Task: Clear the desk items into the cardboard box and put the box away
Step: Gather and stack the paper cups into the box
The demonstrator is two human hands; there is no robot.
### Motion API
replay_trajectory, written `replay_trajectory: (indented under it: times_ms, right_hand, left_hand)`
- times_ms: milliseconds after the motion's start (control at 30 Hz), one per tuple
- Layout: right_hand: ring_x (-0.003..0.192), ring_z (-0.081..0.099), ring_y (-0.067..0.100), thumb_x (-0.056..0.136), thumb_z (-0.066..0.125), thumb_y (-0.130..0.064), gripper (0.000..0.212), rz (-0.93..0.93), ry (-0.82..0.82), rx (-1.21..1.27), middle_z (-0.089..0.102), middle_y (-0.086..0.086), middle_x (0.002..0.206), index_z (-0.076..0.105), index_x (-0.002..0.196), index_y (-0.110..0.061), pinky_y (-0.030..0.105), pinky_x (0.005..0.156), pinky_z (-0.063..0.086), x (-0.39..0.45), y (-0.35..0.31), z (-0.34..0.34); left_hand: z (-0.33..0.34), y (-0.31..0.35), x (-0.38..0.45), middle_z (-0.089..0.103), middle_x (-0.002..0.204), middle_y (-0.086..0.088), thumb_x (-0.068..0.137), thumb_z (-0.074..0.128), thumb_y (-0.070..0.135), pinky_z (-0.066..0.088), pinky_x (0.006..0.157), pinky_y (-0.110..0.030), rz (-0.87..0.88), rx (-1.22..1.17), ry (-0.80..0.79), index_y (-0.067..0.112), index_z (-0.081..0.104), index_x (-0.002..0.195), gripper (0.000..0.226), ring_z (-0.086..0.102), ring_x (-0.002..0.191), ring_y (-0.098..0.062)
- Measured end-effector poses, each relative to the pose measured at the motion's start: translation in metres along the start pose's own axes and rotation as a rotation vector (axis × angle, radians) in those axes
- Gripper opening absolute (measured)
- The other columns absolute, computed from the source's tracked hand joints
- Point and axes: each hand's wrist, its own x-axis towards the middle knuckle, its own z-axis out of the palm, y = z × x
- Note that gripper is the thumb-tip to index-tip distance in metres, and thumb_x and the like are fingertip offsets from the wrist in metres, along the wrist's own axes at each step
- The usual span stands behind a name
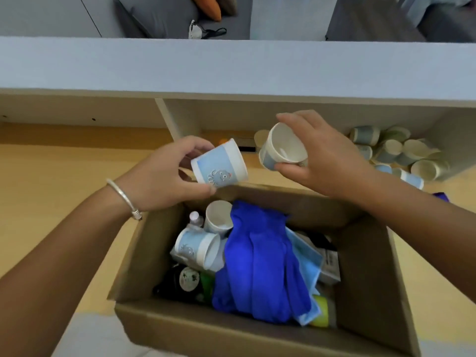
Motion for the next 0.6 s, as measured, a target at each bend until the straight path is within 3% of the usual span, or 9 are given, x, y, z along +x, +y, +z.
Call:
replay_trajectory:
  times_ms: [133,233,433,600]
  right_hand:
    - [0.113,0.05,0.018,0.078,0.062,-0.051,0.08,-0.021,-0.018,0.001,0.036,-0.006,0.141,0.027,0.147,-0.03,0.035,0.08,0.049,-0.052,-0.004,-0.02]
    - [0.111,0.048,0.011,0.078,0.059,-0.055,0.081,0.001,-0.118,-0.04,0.031,-0.011,0.145,0.02,0.147,-0.037,0.027,0.078,0.048,-0.087,-0.005,-0.021]
    - [0.104,0.042,-0.002,0.081,0.056,-0.061,0.082,0.039,-0.259,-0.063,0.022,-0.02,0.147,0.013,0.147,-0.042,0.013,0.075,0.037,-0.131,-0.003,-0.008]
    - [0.12,0.044,0.001,0.077,0.054,-0.071,0.085,0.067,-0.31,-0.018,0.021,-0.023,0.149,0.014,0.148,-0.044,0.017,0.088,0.042,-0.139,0.0,-0.006]
  left_hand:
    - [0.021,0.007,-0.032,0.069,0.102,0.01,0.066,0.085,0.023,0.058,0.08,-0.038,-0.036,-0.087,-0.057,0.031,0.056,0.111,0.054,0.068,0.092,-0.007]
    - [0.04,0.009,-0.046,0.069,0.102,0.013,0.064,0.084,0.036,0.057,0.08,-0.043,-0.025,-0.095,-0.106,0.037,0.058,0.106,0.05,0.067,0.094,-0.012]
    - [0.081,0.005,-0.063,0.063,0.099,0.019,0.071,0.082,0.032,0.05,0.081,-0.021,-0.013,-0.053,-0.089,0.039,0.057,0.109,0.046,0.059,0.095,-0.001]
    - [0.091,-0.011,-0.065,0.059,0.114,0.021,0.062,0.068,0.063,0.045,0.093,-0.019,-0.046,-0.056,-0.174,0.043,0.05,0.119,0.063,0.054,0.109,0.006]
